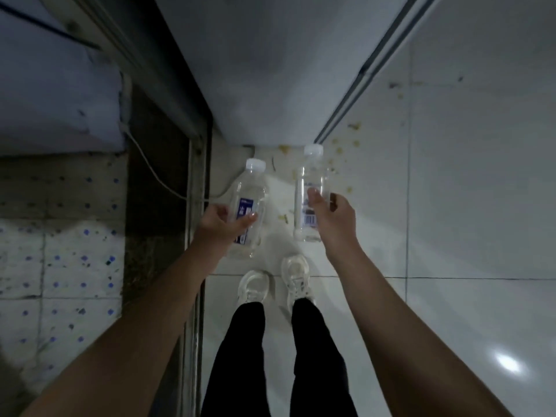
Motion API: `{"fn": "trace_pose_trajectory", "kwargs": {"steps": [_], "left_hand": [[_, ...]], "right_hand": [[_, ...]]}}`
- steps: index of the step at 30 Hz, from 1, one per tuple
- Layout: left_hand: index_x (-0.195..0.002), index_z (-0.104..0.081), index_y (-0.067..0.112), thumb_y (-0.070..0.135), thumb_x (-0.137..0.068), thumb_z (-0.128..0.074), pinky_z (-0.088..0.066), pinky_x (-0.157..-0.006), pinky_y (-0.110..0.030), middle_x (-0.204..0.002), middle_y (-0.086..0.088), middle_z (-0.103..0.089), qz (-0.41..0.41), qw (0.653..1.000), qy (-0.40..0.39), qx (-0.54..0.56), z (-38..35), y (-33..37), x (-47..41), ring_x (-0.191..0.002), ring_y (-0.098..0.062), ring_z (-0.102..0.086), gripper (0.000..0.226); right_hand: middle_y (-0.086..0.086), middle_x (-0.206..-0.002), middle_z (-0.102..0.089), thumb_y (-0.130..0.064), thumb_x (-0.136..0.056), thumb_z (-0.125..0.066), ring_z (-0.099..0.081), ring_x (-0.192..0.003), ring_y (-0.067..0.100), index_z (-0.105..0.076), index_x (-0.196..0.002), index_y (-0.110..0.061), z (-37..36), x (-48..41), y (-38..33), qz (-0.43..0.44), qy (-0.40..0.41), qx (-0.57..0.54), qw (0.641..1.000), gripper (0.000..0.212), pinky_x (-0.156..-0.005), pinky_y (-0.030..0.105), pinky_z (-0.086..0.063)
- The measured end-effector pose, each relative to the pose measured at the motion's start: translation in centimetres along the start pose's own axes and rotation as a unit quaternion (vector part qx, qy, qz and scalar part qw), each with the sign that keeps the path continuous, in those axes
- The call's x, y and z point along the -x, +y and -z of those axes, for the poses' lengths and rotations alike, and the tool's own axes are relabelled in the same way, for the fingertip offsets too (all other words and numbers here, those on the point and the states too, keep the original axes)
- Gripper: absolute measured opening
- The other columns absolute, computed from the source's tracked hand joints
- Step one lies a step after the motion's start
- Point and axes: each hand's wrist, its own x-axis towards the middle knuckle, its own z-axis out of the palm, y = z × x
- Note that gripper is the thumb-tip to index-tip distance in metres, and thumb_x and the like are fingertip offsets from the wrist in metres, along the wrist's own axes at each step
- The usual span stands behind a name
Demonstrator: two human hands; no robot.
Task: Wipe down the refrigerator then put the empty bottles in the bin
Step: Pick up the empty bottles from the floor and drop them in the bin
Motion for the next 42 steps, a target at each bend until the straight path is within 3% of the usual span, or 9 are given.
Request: {"fn": "trace_pose_trajectory", "kwargs": {"steps": [6, 11, 15, 20, 25, 30, 34, 40, 42], "left_hand": [[-0.086, -0.049, 0.020, 0.028, -0.076, -0.073, -0.055, -0.068, -0.035, -0.089, -0.006, -0.060, -0.064, 0.998, -0.021, -0.003, 2.6, 8.3, 9.3, -0.075, -0.018, -0.062, 0.027], [-0.087, -0.060, 0.004, 0.025, -0.075, -0.075, -0.045, -0.042, -0.015, -0.078, -0.012, -0.064, -0.129, 0.991, -0.044, -0.006, 2.4, 13.1, 15.5, -0.053, -0.006, -0.062, 0.029], [-0.078, -0.065, -0.002, 0.028, -0.077, -0.073, -0.037, -0.040, -0.009, -0.061, -0.006, -0.061, -0.186, 0.978, -0.083, -0.037, 1.4, 16.0, 19.9, -0.044, -0.003, -0.057, 0.031], [-0.079, -0.064, -0.001, 0.026, -0.080, -0.072, -0.037, -0.040, -0.010, -0.064, -0.006, -0.064, -0.246, 0.957, -0.135, -0.080, -1.6, 19.1, 24.2, -0.042, 0.001, -0.055, 0.027], [-0.093, -0.062, -0.001, 0.038, -0.075, -0.073, -0.037, -0.044, -0.007, -0.083, -0.012, -0.066, -0.294, 0.938, -0.158, -0.088, -6.0, 23.2, 28.1, -0.060, -0.010, -0.059, 0.044], [-0.082, -0.062, 0.001, 0.034, -0.079, -0.071, -0.037, -0.042, -0.009, -0.068, -0.006, -0.058, -0.343, 0.905, -0.230, -0.101, -11.7, 26.6, 34.1, -0.047, -0.002, -0.053, 0.034], [-0.074, -0.062, 0.007, 0.053, -0.062, -0.065, -0.036, -0.046, -0.019, -0.063, -0.002, -0.056, -0.374, 0.882, -0.262, -0.118, -17.6, 28.3, 38.4, -0.049, -0.008, -0.051, 0.047], [-0.070, -0.060, 0.008, 0.058, -0.060, -0.069, -0.042, -0.059, -0.026, -0.065, -0.009, -0.056, -0.379, 0.858, -0.331, -0.100, -27.5, 29.7, 47.1, -0.063, -0.020, -0.055, 0.052], [-0.066, -0.059, 0.010, 0.049, -0.072, -0.072, -0.042, -0.059, -0.026, -0.063, -0.008, -0.058, -0.371, 0.854, -0.356, -0.077, -31.2, 29.7, 50.4, -0.063, -0.021, -0.055, 0.042]], "right_hand": [[0.002, -0.096, -0.070, -0.047, -0.080, -0.065, -0.069, -0.081, 0.010, -0.061, -0.106, -0.010, 7.1, 9.0, -6.1, 0.020, 0.035, -0.044, 0.998, 0.045, -0.065, 0.027, -0.055], [0.000, -0.090, -0.066, -0.040, -0.083, -0.065, -0.066, -0.079, 0.013, -0.059, -0.102, -0.013, 11.2, 15.0, -8.5, 0.029, 0.089, -0.091, 0.991, 0.033, -0.067, 0.026, -0.051], [0.002, -0.090, -0.069, -0.039, -0.084, -0.064, -0.066, -0.078, 0.014, -0.063, -0.102, -0.010, 14.3, 18.7, -9.8, 0.045, 0.126, -0.138, 0.981, 0.034, -0.060, 0.023, -0.048], [0.002, -0.084, -0.069, -0.035, -0.085, -0.065, -0.065, -0.066, 0.011, -0.063, -0.097, -0.009, 19.3, 22.4, -11.3, 0.062, 0.190, -0.197, 0.960, 0.028, -0.049, 0.018, -0.046], [0.008, -0.089, -0.070, -0.037, -0.083, -0.066, -0.068, -0.075, 0.021, -0.063, -0.101, -0.008, 26.0, 25.6, -11.6, 0.073, 0.264, -0.219, 0.936, 0.034, -0.056, 0.028, -0.053], [0.009, -0.086, -0.071, -0.042, -0.079, -0.067, -0.069, -0.076, 0.025, -0.065, -0.095, -0.008, 33.4, 28.6, -10.1, 0.077, 0.331, -0.248, 0.907, 0.038, -0.069, 0.040, -0.058], [0.010, -0.084, -0.070, -0.043, -0.081, -0.067, -0.068, -0.076, 0.025, -0.065, -0.093, -0.007, 40.4, 31.5, -7.7, 0.077, 0.376, -0.274, 0.882, 0.038, -0.067, 0.037, -0.057], [0.012, -0.079, -0.066, -0.039, -0.080, -0.069, -0.061, -0.062, 0.020, -0.065, -0.090, -0.001, 52.1, 36.7, -3.0, 0.103, 0.428, -0.343, 0.830, 0.040, -0.056, 0.030, -0.051], [0.013, -0.081, -0.068, -0.043, -0.078, -0.070, -0.063, -0.065, 0.022, -0.065, -0.092, -0.001, 55.8, 38.1, -1.3, 0.107, 0.451, -0.353, 0.813, 0.045, -0.059, 0.033, -0.052]]}}
